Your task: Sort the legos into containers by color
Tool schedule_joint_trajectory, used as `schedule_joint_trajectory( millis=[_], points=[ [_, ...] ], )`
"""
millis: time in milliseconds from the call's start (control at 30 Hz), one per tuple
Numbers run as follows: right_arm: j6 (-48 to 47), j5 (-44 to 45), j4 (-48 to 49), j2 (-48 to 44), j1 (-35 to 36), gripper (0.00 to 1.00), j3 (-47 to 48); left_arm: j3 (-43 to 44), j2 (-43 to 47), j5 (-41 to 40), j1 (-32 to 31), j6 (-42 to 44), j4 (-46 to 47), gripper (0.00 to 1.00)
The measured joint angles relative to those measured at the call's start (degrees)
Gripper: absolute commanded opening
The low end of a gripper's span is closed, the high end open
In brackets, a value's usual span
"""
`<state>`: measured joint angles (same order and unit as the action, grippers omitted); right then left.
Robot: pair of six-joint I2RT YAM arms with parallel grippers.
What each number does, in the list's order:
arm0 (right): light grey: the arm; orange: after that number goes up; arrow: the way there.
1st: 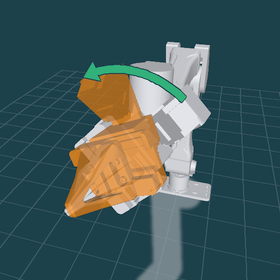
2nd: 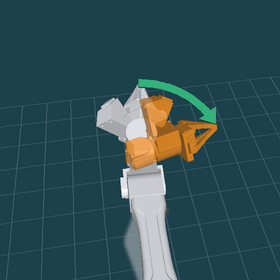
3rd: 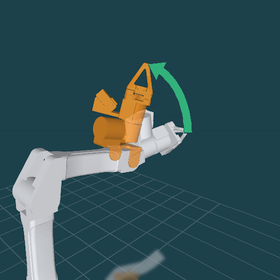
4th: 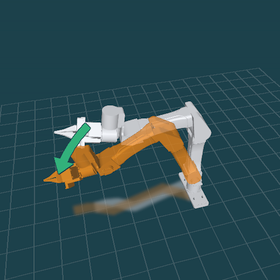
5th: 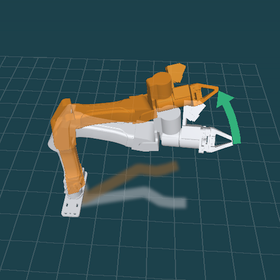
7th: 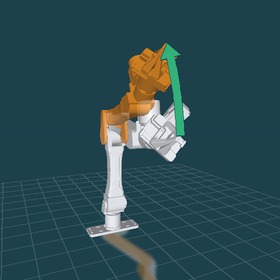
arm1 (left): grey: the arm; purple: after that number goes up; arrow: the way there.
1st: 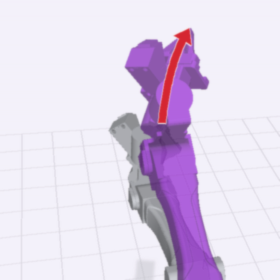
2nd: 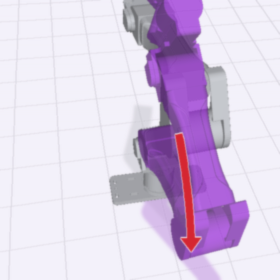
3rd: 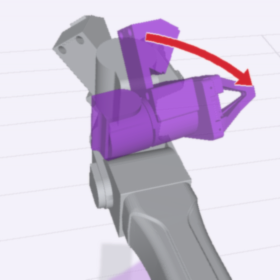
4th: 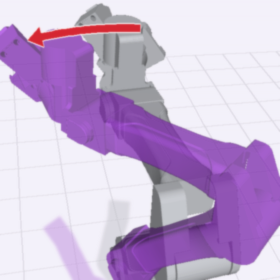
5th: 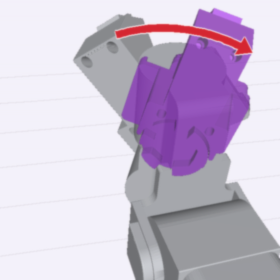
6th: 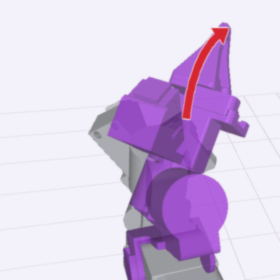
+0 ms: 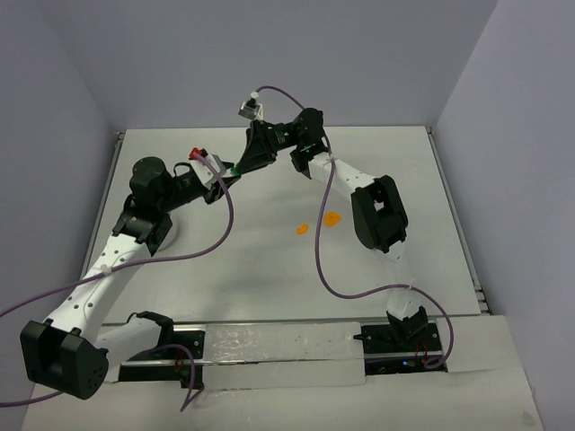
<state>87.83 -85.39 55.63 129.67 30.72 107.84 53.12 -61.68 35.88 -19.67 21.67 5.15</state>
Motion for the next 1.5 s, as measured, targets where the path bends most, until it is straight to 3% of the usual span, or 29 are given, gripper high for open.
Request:
schedule_joint_trajectory(
  millis=[133,267,300,367,467,533,667,867,1067,1167,1233,1367,1500],
  points=[
    [0.02,0.08,-0.29,0.0,-0.09,0.0,0.16,0.0,-0.18,-0.51,-0.52,0.04,0.25,0.29],
    [0.0,0.1,-0.64,0.0,-0.13,0.08,0.16,0.0,-0.33,-0.85,-0.61,0.02,0.24,0.08],
    [0.0,0.11,-0.73,0.0,-0.13,0.2,0.16,0.0,-0.34,-0.96,-0.62,-0.02,0.23,0.04],
    [0.01,0.1,-0.84,0.0,-0.15,0.61,0.16,0.0,-0.34,-1.24,-0.65,-0.13,0.21,0.0],
    [0.25,-0.02,-0.92,0.0,-0.16,0.9,0.16,0.0,-0.34,-2.48,-0.75,-0.4,-0.13,0.0],
    [-0.03,-0.09,-1.05,-0.03,-0.29,1.0,0.17,0.0,-0.23,-3.55,-0.76,-0.53,-0.98,0.0],
    [-1.05,-0.26,-2.28,-0.05,-1.01,1.0,0.25,0.35,1.24,-6.3,-0.76,-1.51,-6.46,0.0],
    [-4.6,-0.23,-4.57,-0.15,-5.23,1.0,0.16,7.58,1.77,-11.76,-0.18,-2.11,-22.86,0.0],
    [-9.81,0.86,-13.4,-2.09,-9.87,1.0,-2.07,15.01,1.06,-14.54,5.95,-1.62,-38.78,0.0],
    [-17.69,3.53,-25.57,-4.19,-10.53,1.0,-2.63,17.72,-0.36,-16.07,8.24,-1.79,-44.93,0.0],
    [-28.39,7.0,-40.1,-5.55,-10.66,1.0,-0.84,18.92,-1.51,-16.79,9.9,-2.02,-48.66,0.0],
    [-53.63,20.97,-68.62,-6.5,-10.74,1.0,7.96,20.71,-4.51,-19.39,13.39,-2.61,-55.18,0.0],
    [-70.48,33.2,-83.85,-10.32,-10.99,1.0,8.79,20.72,-7.12,-23.12,14.84,-2.61,-59.8,0.0]
  ],
)
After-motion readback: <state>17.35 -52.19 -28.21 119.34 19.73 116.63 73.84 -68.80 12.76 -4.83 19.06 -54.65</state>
